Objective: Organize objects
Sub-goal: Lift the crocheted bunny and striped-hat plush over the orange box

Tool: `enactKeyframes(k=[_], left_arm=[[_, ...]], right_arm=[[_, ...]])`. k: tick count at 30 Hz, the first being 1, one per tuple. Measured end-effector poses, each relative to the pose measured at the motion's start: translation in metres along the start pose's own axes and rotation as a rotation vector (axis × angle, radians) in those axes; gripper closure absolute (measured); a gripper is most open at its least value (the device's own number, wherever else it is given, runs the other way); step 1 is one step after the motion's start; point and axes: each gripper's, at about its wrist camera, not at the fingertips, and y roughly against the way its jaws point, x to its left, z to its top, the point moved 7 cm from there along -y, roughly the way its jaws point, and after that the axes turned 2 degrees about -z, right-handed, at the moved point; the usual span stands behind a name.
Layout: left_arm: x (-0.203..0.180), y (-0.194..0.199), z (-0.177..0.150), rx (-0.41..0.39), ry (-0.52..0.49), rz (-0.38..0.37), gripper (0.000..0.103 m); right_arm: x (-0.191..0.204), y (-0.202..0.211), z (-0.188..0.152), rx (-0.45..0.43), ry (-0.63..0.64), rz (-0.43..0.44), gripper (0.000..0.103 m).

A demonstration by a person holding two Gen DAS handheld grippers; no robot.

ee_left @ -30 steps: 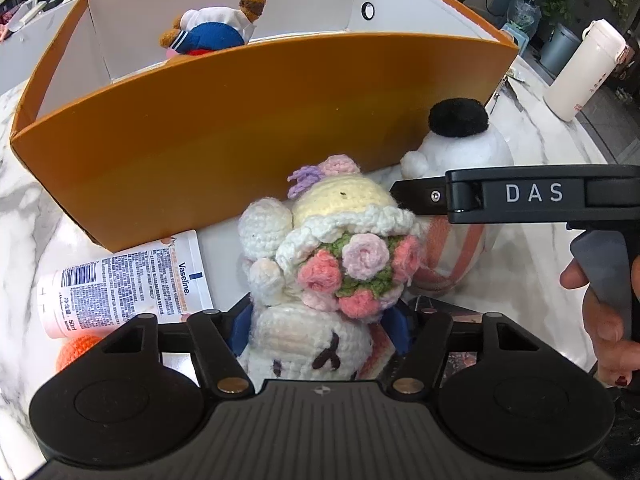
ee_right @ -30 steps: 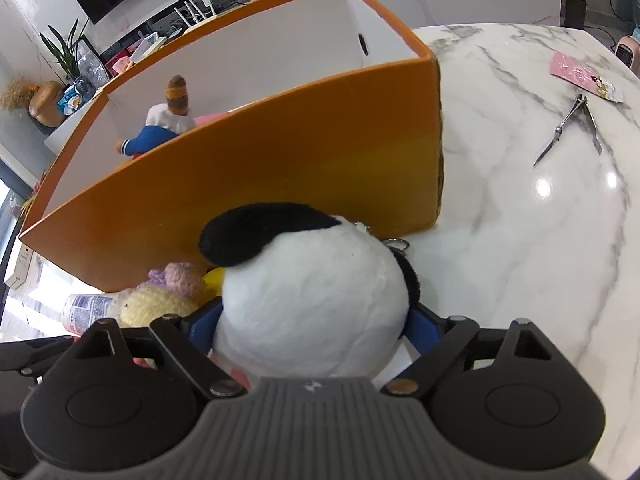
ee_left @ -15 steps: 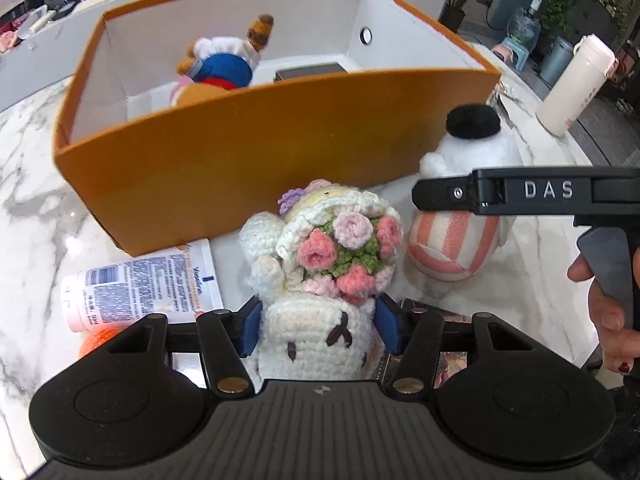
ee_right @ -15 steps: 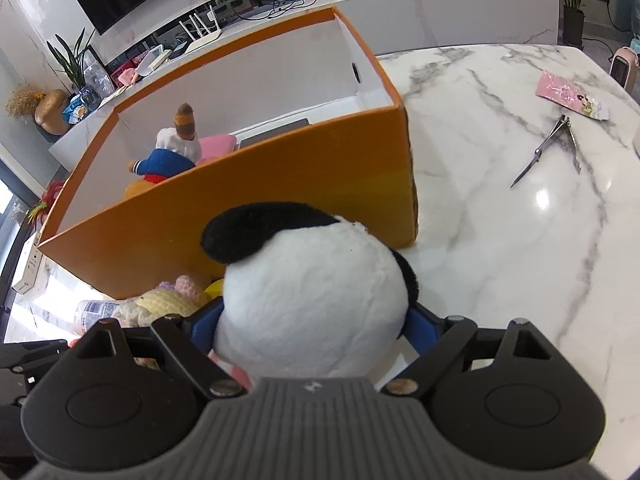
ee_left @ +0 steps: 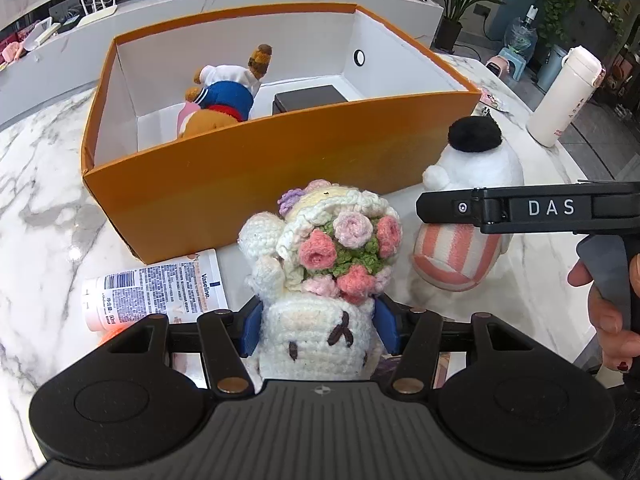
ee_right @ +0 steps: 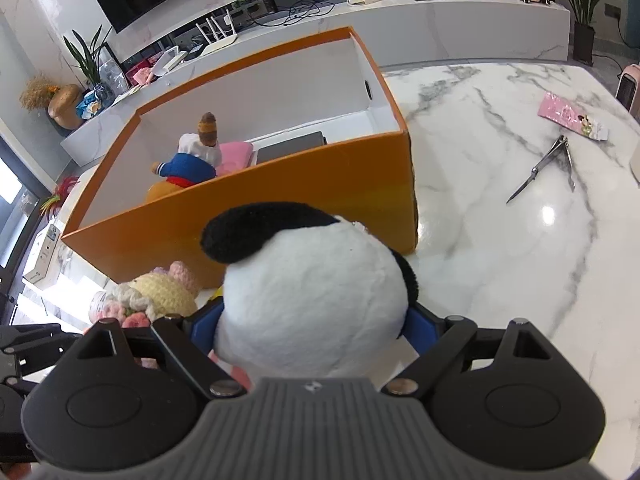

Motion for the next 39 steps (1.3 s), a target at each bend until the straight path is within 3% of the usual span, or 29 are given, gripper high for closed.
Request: enactKeyframes(k=[30,39], left_arm=[[-0.015,0.046,0.016,-0.127,-0.036,0.026,0.037],[0.002,0.088,0.050,-0.307,0.038,0.053,0.037]], right_arm=[[0.003,0.057,0.007,-0.099,0.059,0.011,0.013],[0.016,0.099,0.036,-0.247,0.046,0.043,0.013]])
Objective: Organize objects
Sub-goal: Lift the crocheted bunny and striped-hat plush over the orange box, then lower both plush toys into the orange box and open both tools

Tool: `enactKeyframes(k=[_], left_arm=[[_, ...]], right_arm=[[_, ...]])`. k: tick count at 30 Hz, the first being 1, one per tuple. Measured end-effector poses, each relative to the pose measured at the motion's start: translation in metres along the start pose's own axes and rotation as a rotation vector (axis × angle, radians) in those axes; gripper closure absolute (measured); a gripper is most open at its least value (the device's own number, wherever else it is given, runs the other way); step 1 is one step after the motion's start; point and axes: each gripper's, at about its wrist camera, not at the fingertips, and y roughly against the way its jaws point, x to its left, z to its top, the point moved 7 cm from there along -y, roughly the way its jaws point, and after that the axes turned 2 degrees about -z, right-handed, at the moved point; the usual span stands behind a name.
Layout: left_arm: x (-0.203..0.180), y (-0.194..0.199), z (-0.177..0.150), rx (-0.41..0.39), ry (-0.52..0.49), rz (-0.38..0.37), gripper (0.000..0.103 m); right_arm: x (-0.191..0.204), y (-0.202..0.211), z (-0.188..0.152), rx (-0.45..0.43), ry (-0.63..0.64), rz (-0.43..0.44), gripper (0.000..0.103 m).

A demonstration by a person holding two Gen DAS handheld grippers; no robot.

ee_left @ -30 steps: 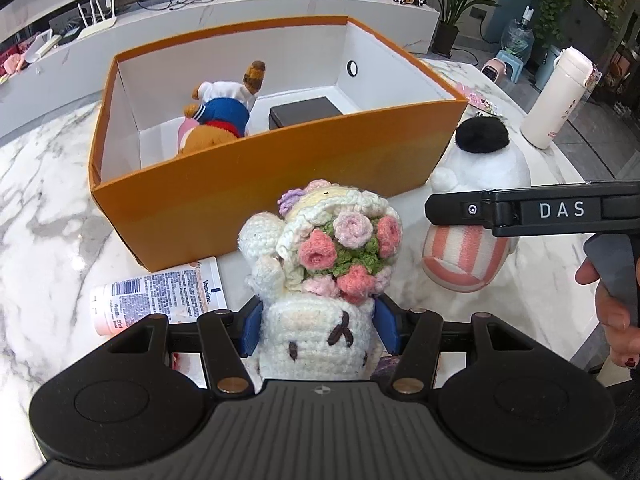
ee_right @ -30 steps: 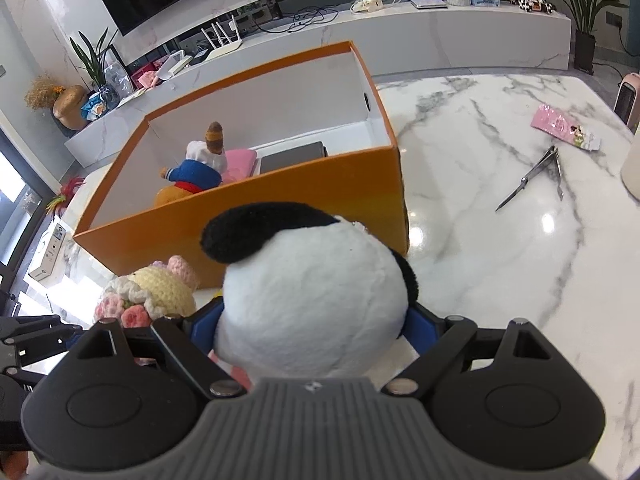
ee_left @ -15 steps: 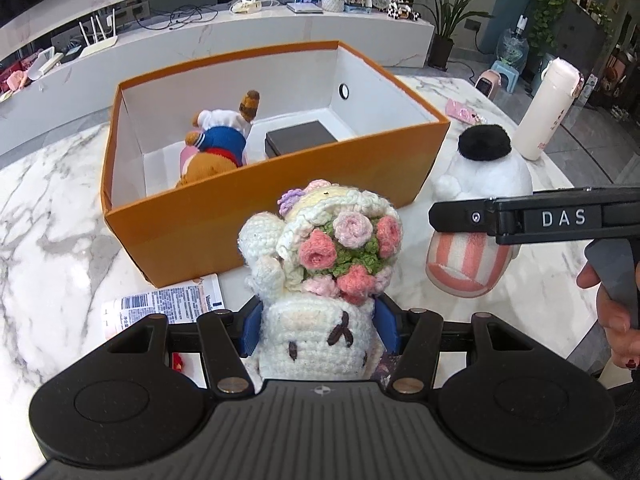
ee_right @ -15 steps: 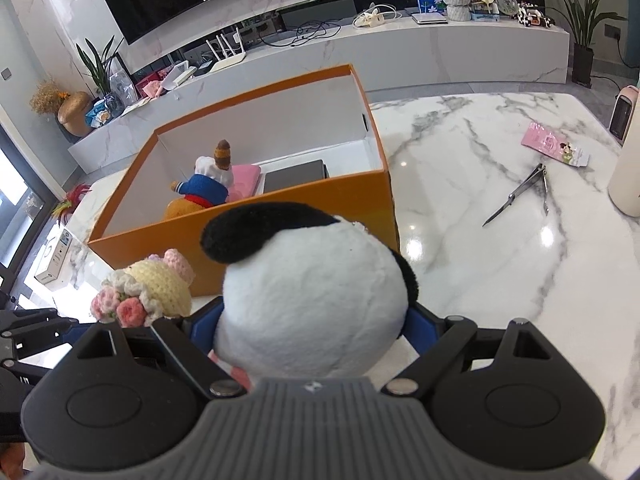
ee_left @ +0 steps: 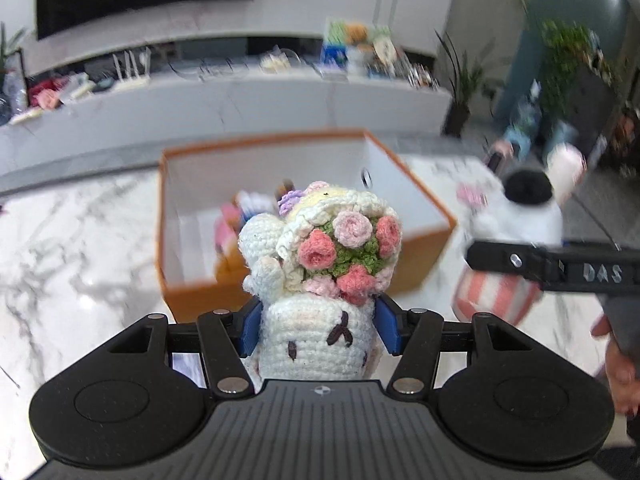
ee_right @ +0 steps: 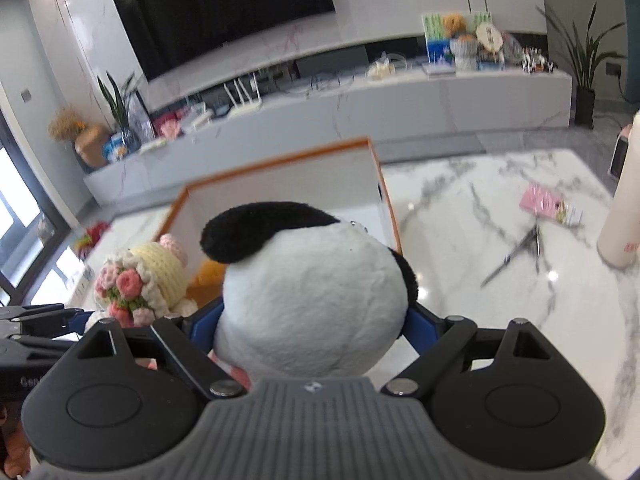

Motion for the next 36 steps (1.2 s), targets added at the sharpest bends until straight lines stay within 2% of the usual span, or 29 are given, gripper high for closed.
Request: enactKeyframes(k=[6,10,15,24,28,33,36], left_arm=[[0.019,0.001,0.050,-0.161,0.016,0.097,0.037],[0.036,-0.017,0.066,-0.216,0.055,0.132,0.036],[0.051,-0.057,0.067,-0.191,0.111,0.139,0.036],[0.055,-0.102,0.064,-0.111,0.042,0.223,0.036],[0.055,-0.117,0.063,-0.071,0.049,0.249,0.036],[0.062,-0.129,0.062,-0.052,0.091,0.252,0.036],[0.063,-0.130,0.060,-0.044,0.113,0.257,0.035]], right_arm=[[0.010,-0.006,0.044,-0.089,-0.014,0.011,0.013],[0.015,-0.029,0.070,-0.114,-0.037,0.030,0.013],[0.018,-0.076,0.073,-0.087,-0.015,0.015,0.013],[0.018,-0.144,0.057,0.038,0.099,-0.044,0.013],[0.017,-0.160,0.053,0.065,0.093,-0.035,0.013],[0.012,-0.173,0.054,0.057,0.041,-0.041,0.013],[0.015,-0.179,0.052,0.069,0.074,-0.075,0.013]])
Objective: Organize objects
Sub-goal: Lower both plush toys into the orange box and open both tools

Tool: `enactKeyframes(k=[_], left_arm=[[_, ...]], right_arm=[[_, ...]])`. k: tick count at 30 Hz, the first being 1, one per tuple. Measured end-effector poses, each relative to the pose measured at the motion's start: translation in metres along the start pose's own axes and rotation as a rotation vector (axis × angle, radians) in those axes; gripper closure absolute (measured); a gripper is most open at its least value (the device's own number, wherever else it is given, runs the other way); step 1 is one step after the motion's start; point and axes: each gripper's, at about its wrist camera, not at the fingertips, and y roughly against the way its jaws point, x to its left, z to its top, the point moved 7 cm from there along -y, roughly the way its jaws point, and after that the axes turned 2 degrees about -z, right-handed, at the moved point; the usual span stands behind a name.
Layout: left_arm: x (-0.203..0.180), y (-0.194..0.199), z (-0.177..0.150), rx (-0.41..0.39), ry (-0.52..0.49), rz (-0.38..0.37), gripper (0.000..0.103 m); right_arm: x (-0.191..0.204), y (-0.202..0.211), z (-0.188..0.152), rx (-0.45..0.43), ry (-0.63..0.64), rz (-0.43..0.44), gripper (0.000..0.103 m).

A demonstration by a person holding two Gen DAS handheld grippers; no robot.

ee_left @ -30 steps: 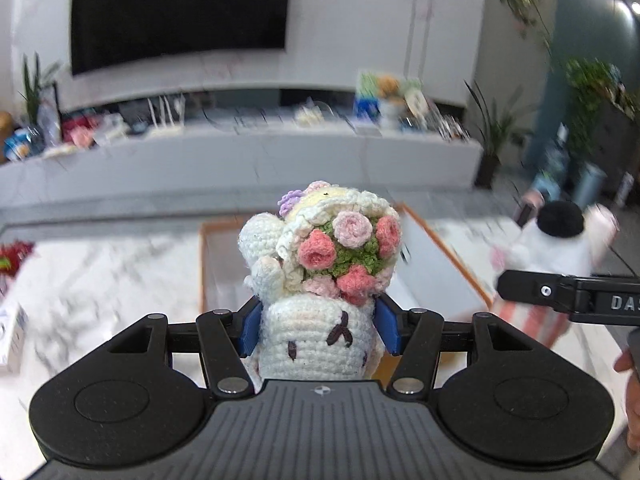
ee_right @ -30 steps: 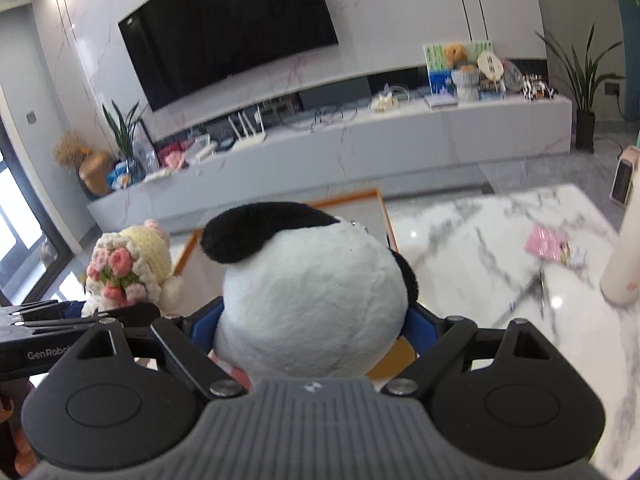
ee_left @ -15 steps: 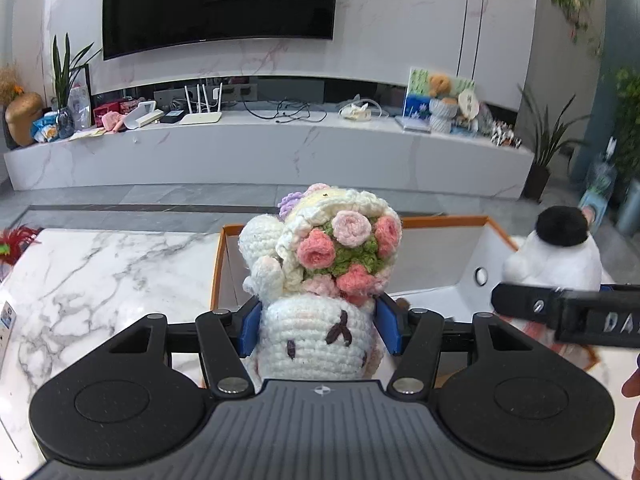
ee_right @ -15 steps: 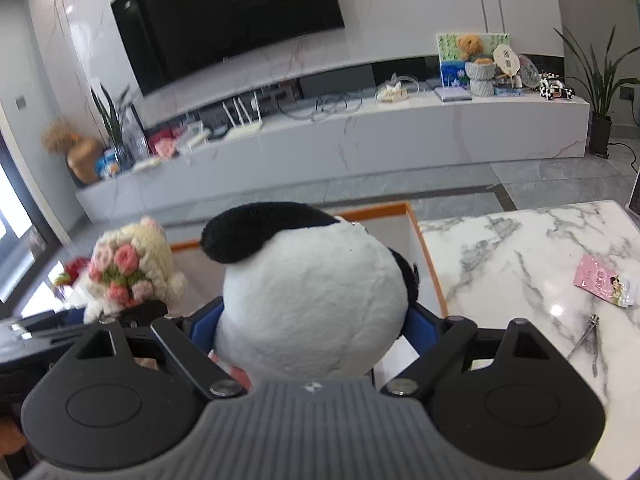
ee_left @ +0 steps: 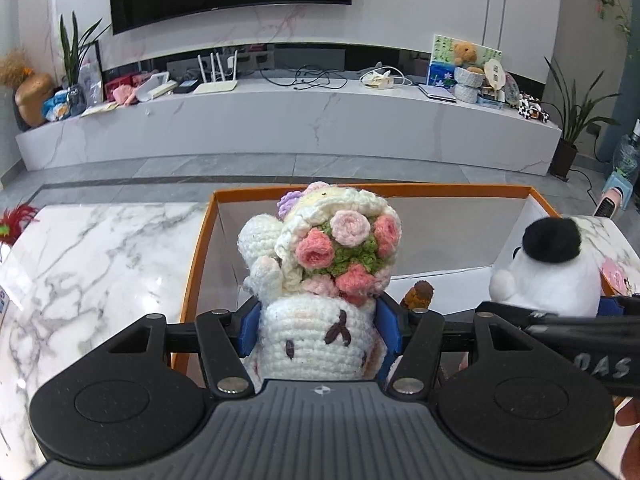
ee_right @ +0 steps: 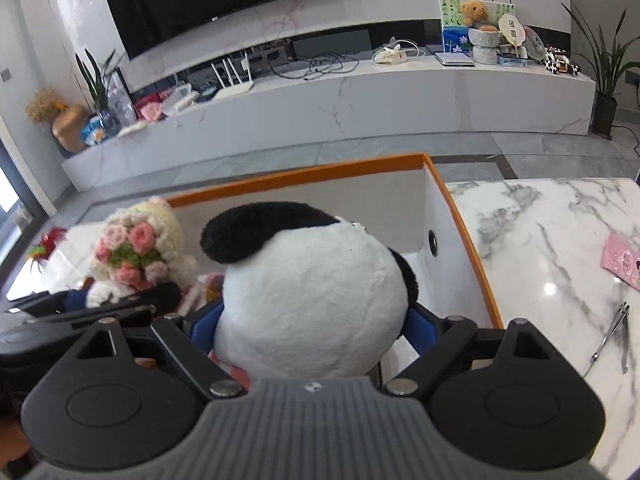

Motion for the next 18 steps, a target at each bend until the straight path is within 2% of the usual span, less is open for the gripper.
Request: enactKeyframes(k=[7,12,18], left_arm=[[0.013,-0.010,-0.002,0.070,0.062,-0.027,0.035],[0.011,-0.013,0.001,0.075,0.056,-0.023,0.035],[0.004,-0.018,-0.003,0.082,-0.001,0.024,0.033]], right_arm=[[-0.001,-0.011,0.001,0.014,0.057,-0.058,0.013],[-0.002,-0.016,0.004,0.024,0.087,-0.069,0.013],[0.004,-0.022,0.007,0.038,0.144,-0.095,0.013]])
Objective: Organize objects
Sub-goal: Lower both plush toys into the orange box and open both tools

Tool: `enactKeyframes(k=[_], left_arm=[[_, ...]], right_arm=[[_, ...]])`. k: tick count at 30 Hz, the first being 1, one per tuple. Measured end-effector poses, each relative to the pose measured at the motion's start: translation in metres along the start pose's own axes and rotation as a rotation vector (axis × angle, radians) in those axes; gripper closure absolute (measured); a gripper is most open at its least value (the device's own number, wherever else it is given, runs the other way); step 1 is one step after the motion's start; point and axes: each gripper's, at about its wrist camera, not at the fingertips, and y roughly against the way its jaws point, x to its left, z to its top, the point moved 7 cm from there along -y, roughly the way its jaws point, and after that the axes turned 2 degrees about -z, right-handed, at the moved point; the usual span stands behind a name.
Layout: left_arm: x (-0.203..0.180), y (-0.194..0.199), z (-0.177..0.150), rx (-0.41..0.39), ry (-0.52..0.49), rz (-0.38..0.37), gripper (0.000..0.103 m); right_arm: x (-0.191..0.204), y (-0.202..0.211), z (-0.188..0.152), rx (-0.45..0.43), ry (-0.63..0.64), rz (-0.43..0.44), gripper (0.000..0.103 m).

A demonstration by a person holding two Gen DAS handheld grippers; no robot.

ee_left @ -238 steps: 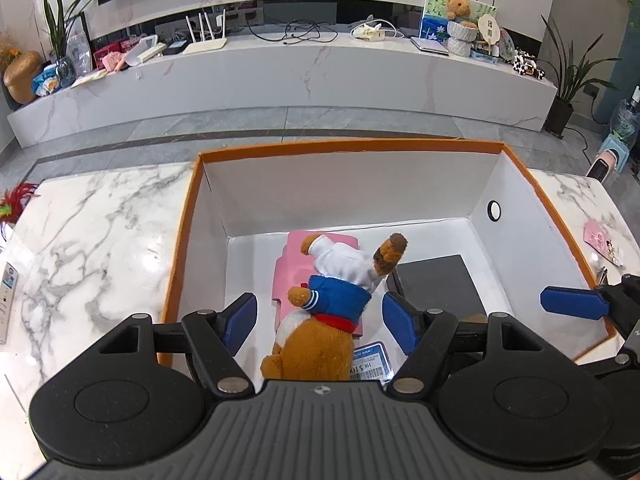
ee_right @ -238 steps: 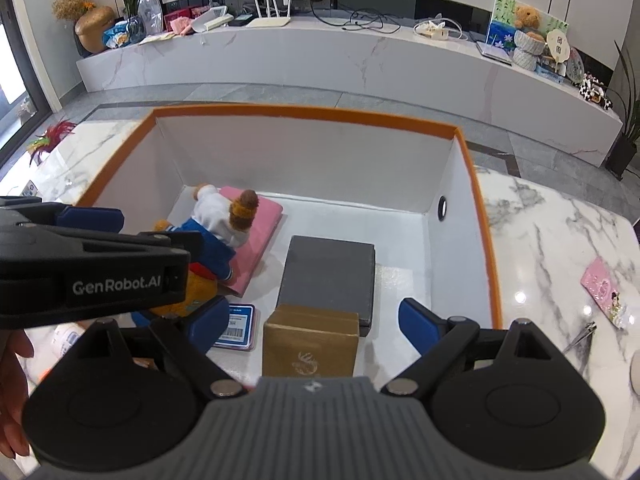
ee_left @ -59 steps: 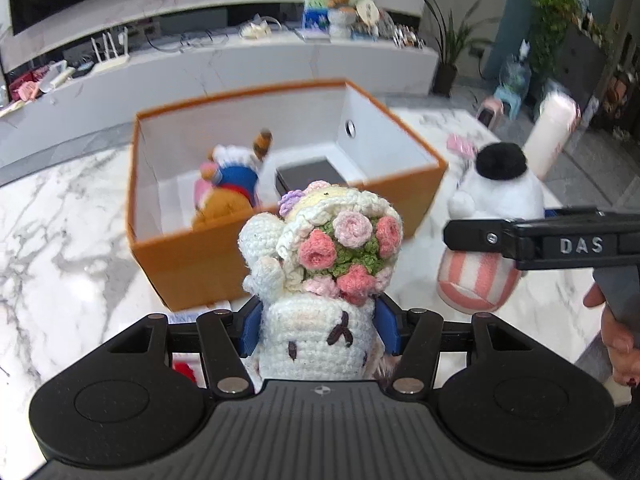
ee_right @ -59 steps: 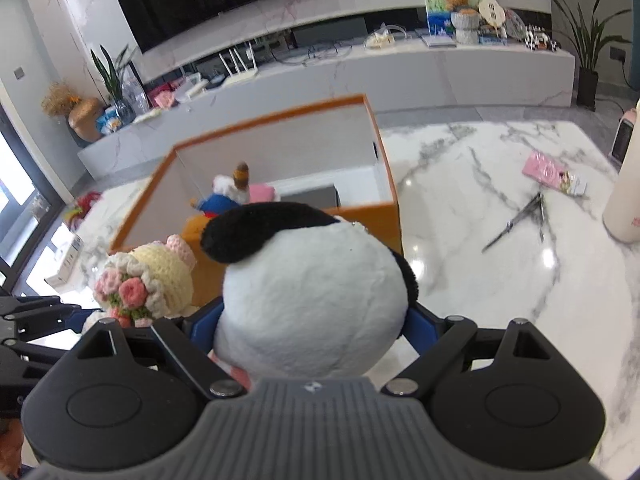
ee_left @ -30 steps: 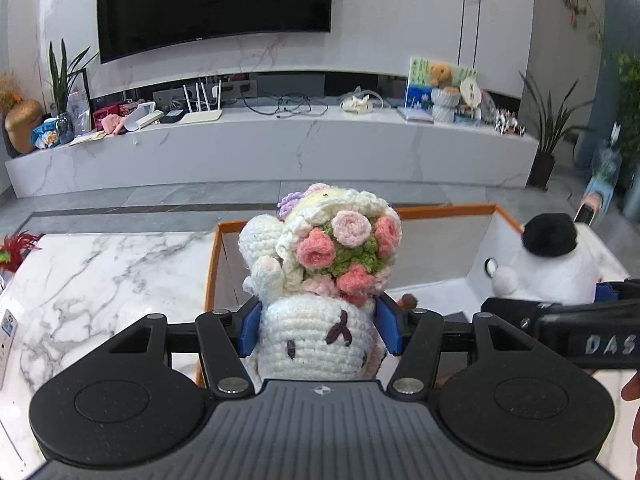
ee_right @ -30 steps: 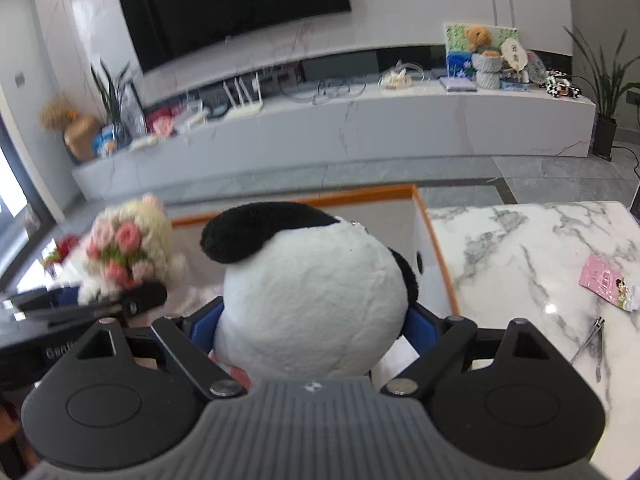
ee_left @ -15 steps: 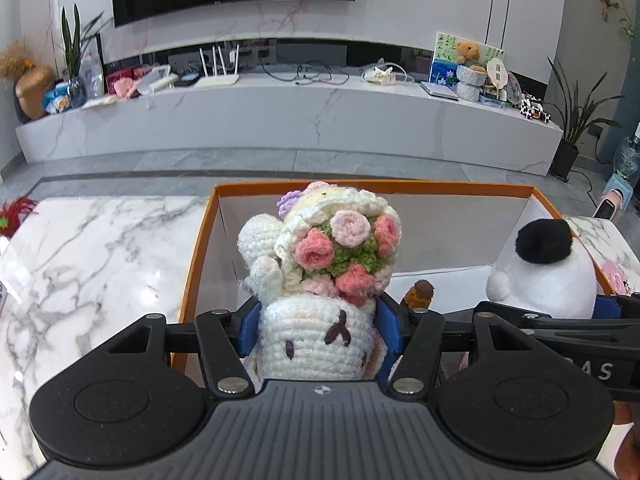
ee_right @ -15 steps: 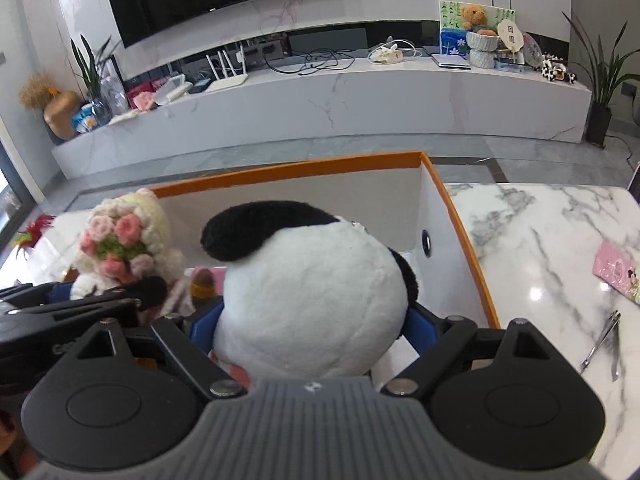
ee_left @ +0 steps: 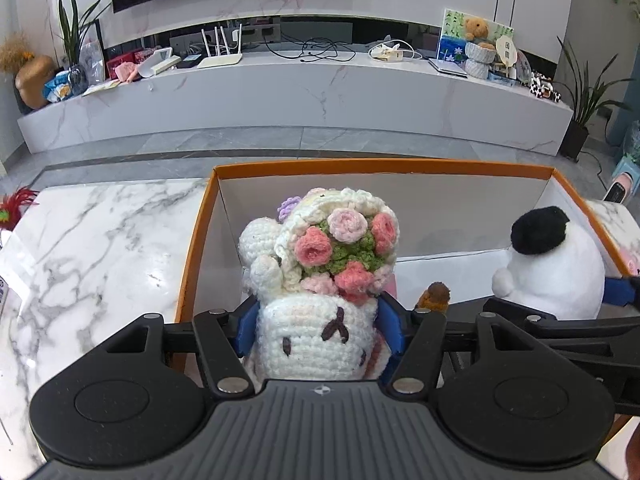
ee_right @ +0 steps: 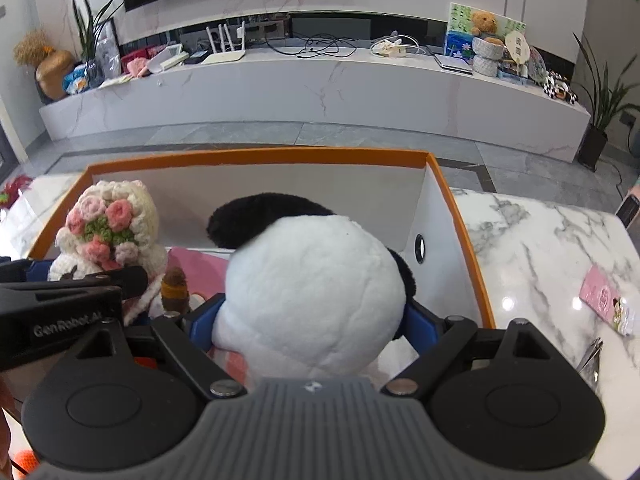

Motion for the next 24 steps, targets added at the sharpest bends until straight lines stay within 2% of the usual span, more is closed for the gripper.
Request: enactKeyframes(k=[24], left_arm=[[0.0023,-0.0020,0.0004,-0.010,0.018,-0.038,0.029]], right_arm=[[-0.0023,-0.0008,-0.0009,-0.039,-0.016,0.019,0.010]])
